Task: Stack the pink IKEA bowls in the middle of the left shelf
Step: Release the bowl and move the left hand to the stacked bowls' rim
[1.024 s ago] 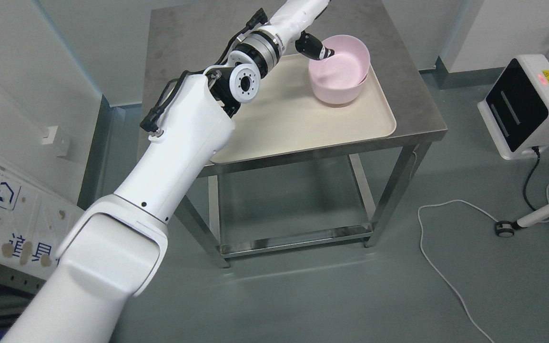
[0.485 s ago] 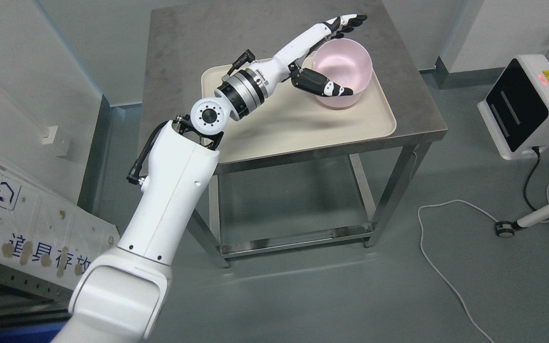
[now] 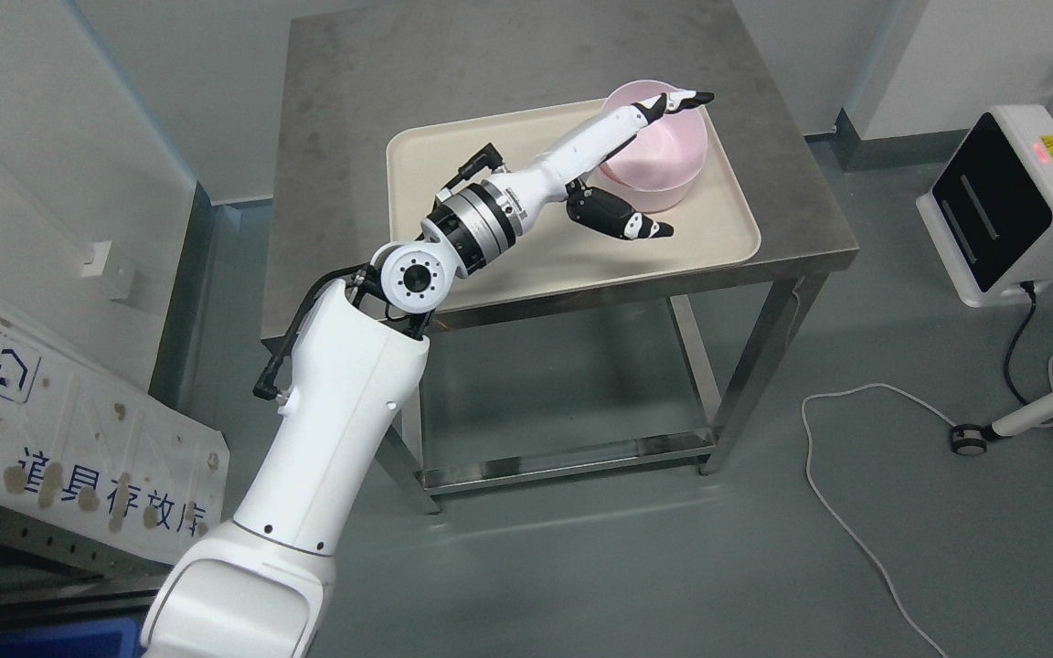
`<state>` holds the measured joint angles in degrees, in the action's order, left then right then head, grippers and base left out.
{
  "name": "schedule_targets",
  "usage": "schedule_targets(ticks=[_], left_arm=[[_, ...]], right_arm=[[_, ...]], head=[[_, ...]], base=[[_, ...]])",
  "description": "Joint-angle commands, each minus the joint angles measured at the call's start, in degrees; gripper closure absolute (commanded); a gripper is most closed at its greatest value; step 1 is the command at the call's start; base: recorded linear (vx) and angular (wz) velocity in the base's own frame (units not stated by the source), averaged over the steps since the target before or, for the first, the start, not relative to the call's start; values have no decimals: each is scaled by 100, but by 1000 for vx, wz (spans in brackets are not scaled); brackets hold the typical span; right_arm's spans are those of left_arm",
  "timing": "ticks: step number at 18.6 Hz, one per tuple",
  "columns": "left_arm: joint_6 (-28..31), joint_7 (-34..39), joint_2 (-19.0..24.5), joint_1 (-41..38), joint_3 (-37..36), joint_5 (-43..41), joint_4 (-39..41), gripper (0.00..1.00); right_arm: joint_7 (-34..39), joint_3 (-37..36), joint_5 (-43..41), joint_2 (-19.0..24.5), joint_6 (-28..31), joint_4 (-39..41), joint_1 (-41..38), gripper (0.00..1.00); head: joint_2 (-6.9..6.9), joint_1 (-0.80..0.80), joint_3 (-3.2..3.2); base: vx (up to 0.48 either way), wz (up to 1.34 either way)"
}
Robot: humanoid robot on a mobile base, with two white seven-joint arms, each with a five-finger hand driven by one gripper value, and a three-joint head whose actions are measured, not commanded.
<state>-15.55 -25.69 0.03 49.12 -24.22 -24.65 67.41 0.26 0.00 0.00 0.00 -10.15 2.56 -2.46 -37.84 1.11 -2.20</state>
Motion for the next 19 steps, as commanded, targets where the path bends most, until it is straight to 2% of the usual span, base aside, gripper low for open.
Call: schedule_targets(ticks=[1, 5, 10, 19], left_arm=[[88, 90, 97, 238, -601, -1506, 141, 8], [245, 99, 97, 423, -1084, -1982, -219, 14], [562, 99, 97, 835, -1182, -2122, -869, 22], [597, 55, 97, 907, -1410, -2140, -1274, 48]], right_arm=[[1, -62, 44, -100, 4, -1, 0, 0], [1, -62, 44, -100, 4, -1, 0, 0], [1, -62, 44, -100, 4, -1, 0, 0], [1, -62, 44, -100, 4, -1, 0, 0]], head=[[0, 0, 0], [0, 0, 0], [0, 0, 0], [0, 0, 0]], base=[[0, 0], [0, 0], [0, 0], [0, 0]])
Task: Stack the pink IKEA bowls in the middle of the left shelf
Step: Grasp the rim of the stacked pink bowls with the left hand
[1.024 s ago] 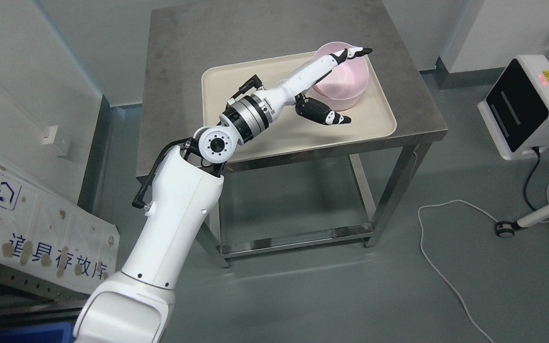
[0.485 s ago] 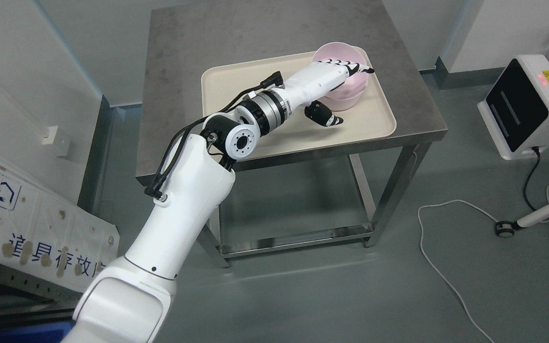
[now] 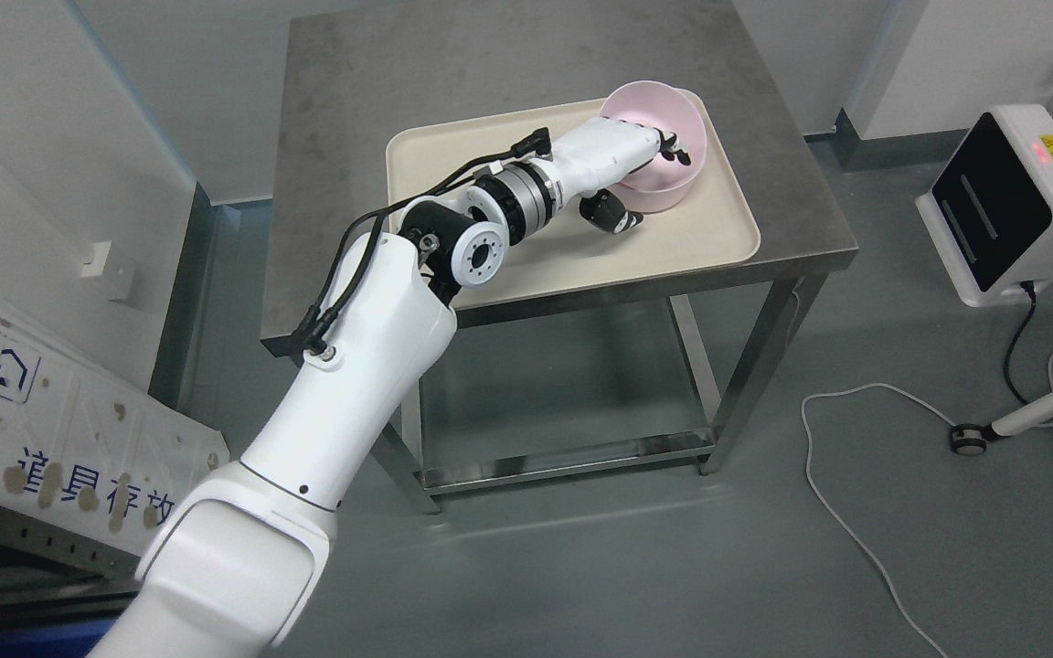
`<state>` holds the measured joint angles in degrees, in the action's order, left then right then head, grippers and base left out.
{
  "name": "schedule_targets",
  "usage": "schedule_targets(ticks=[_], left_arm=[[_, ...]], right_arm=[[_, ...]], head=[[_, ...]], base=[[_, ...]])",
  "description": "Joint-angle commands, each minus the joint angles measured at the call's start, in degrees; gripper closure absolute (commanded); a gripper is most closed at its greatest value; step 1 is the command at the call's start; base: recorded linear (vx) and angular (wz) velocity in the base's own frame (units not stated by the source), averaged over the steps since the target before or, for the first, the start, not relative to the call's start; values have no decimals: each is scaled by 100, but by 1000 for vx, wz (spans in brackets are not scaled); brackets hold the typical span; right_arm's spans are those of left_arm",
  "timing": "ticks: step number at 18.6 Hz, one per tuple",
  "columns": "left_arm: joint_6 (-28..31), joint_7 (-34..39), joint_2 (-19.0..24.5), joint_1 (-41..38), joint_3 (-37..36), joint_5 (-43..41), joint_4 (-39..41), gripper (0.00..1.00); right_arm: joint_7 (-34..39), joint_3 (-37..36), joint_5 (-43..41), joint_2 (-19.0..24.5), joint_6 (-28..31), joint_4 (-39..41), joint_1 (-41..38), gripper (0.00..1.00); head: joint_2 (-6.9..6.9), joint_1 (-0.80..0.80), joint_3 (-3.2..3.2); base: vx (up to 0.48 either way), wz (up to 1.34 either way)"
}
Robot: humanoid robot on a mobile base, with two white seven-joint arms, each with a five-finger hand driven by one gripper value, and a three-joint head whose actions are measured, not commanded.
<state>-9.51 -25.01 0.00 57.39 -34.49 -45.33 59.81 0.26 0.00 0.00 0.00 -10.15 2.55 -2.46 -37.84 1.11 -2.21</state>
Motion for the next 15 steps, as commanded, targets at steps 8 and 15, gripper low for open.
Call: schedule_targets(ticks=[8, 15], left_arm=[[-367, -13, 100, 79, -94, -72, -549, 89], [-1008, 22, 100, 70, 1048, -28, -426, 100]], right_arm=[[0, -62, 44, -100, 4, -1, 0, 0], [0, -62, 44, -100, 4, -1, 0, 0]], head=[[0, 0, 0], [0, 0, 0]], base=[[0, 0], [0, 0]])
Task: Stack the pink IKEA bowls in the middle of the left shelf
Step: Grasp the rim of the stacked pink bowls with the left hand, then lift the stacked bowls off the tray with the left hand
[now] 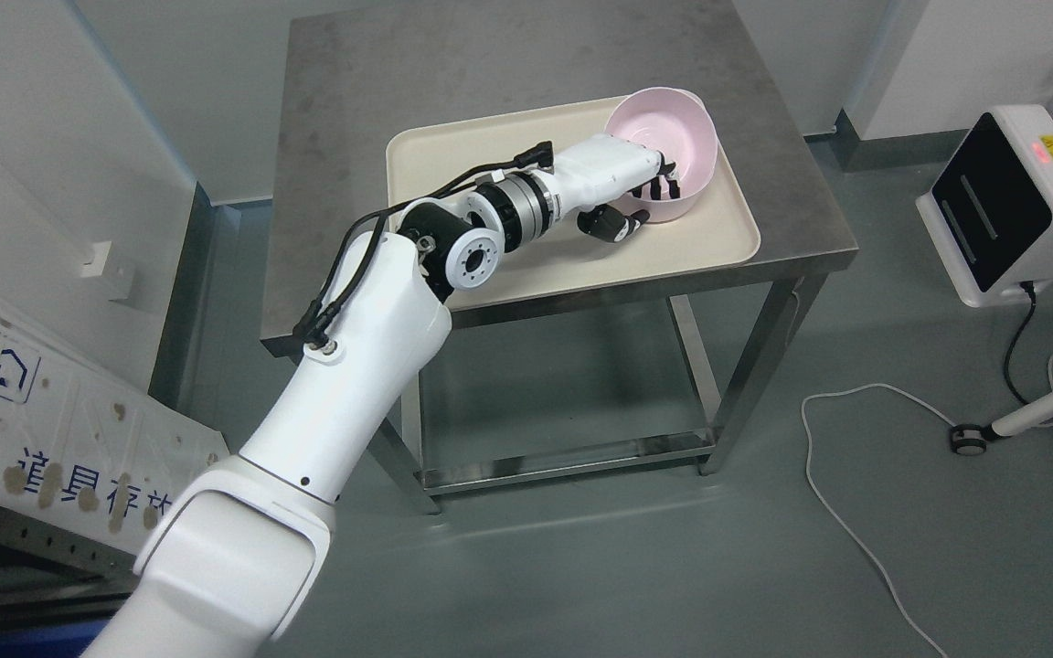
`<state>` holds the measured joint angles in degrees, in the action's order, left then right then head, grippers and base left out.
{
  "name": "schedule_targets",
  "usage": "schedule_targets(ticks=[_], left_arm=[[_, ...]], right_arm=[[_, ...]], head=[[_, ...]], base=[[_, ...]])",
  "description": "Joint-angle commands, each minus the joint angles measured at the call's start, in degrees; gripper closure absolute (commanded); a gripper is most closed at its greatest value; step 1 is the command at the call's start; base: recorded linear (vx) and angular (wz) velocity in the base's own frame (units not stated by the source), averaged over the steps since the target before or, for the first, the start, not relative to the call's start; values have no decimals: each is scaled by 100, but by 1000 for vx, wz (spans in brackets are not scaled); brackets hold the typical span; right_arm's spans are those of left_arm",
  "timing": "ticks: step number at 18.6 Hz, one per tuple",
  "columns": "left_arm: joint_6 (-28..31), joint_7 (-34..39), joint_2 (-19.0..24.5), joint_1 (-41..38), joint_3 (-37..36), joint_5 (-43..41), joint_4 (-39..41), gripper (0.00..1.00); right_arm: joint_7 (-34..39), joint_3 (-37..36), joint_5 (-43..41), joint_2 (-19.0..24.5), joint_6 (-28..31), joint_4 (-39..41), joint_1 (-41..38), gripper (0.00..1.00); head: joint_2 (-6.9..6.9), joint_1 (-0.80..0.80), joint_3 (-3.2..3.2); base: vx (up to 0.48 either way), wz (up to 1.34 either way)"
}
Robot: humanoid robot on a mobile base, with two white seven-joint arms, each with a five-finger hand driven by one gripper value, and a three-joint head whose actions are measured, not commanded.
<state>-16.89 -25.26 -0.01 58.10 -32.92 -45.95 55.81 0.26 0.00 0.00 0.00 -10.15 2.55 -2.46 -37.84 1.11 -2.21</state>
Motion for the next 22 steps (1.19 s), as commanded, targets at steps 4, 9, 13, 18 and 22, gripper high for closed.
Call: schedule_targets(ticks=[4, 9, 13, 18, 22], left_arm=[[-683, 30, 101, -44, 1533, 60, 175, 100], [-1464, -49, 101, -325, 2341, 104, 588, 99], [-2071, -198, 101, -518, 2536, 464, 948, 98], [-2774, -558, 101, -923, 2589, 526, 1379, 97], [-2811, -726, 101, -950, 2747, 850, 1503, 97]], right_arm=[[0, -62, 44, -100, 4, 0, 0, 0], [0, -62, 44, -100, 4, -1, 0, 0], [0, -62, 44, -100, 4, -1, 0, 0], [0, -62, 44, -100, 4, -1, 0, 0], [0, -62, 44, -100, 4, -1, 0, 0]], head=[[0, 0, 0], [0, 0, 0], [0, 0, 0], [0, 0, 0], [0, 0, 0]], base=[[0, 0], [0, 0], [0, 0], [0, 0], [0, 0]])
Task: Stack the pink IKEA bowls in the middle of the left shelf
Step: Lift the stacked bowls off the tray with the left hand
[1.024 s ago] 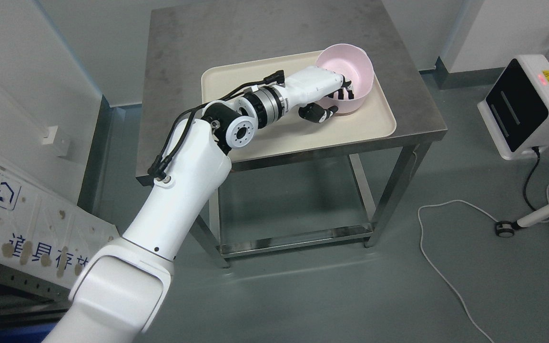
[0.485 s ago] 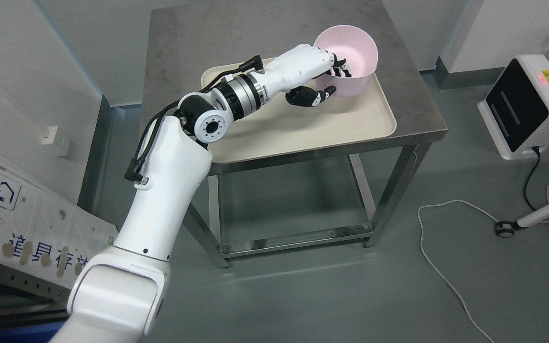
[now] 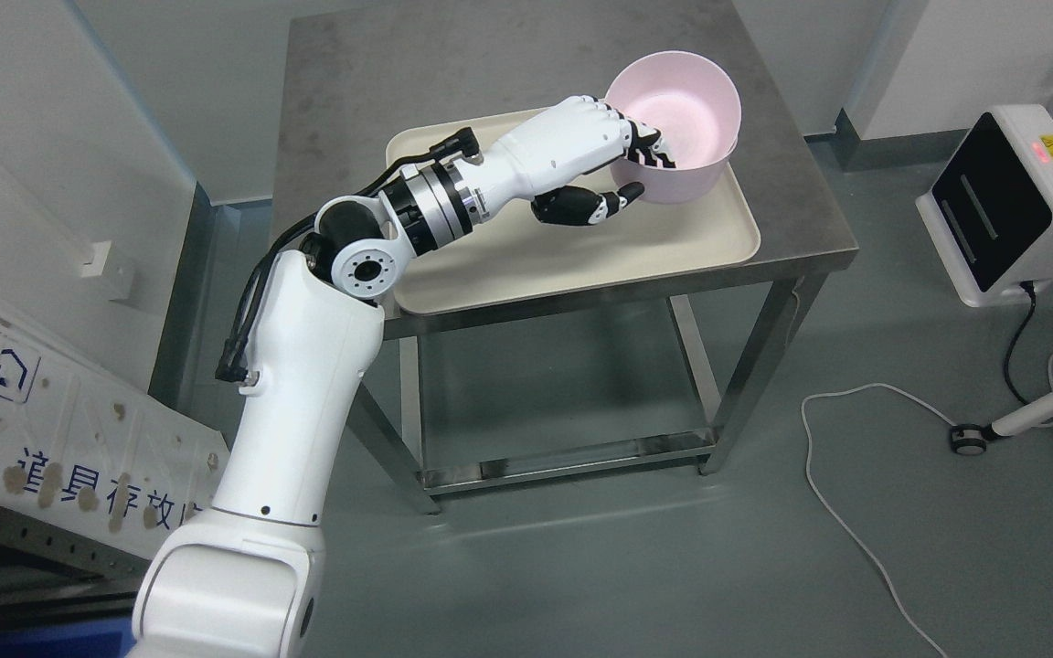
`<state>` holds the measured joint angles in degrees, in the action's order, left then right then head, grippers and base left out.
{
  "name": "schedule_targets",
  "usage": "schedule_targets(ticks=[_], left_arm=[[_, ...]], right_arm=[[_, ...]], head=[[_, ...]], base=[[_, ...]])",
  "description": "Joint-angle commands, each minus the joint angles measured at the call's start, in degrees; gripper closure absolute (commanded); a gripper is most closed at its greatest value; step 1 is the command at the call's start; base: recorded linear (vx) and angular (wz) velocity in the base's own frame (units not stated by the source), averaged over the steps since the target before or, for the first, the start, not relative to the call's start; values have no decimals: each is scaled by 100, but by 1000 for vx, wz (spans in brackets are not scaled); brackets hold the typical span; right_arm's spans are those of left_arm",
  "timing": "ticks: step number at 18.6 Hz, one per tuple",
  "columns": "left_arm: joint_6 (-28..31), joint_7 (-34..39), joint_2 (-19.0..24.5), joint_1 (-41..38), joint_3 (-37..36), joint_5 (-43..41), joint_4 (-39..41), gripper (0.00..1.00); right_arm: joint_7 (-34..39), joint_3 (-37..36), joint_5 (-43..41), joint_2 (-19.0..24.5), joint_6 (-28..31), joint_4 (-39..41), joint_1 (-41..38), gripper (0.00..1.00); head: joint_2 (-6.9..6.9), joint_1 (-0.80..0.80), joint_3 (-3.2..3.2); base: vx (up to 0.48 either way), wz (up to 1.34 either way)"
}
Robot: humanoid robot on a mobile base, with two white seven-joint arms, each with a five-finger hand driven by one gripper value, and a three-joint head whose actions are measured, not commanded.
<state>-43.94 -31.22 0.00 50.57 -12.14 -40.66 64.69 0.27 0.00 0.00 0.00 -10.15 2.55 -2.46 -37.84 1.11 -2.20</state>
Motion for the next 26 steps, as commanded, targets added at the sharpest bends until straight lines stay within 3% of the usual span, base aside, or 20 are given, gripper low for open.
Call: schedule_targets(ticks=[1, 8, 14, 26], left_arm=[[-106, -147, 100, -179, 704, 392, 649, 97], [-106, -165, 100, -284, 739, 489, 764, 97], [-106, -771, 100, -381, 1424, 498, 808, 96], [-106, -780, 100, -565, 1355, 753, 1089, 95]], right_arm=[[0, -62, 44, -100, 4, -1, 0, 0], [0, -62, 44, -100, 4, 8, 0, 0], [0, -62, 44, -100, 4, -1, 0, 0], [0, -62, 44, -100, 4, -1, 0, 0]], head=[[0, 0, 0], [0, 0, 0], [0, 0, 0], [0, 0, 0]], base=[[0, 0], [0, 0], [0, 0], [-7, -7]])
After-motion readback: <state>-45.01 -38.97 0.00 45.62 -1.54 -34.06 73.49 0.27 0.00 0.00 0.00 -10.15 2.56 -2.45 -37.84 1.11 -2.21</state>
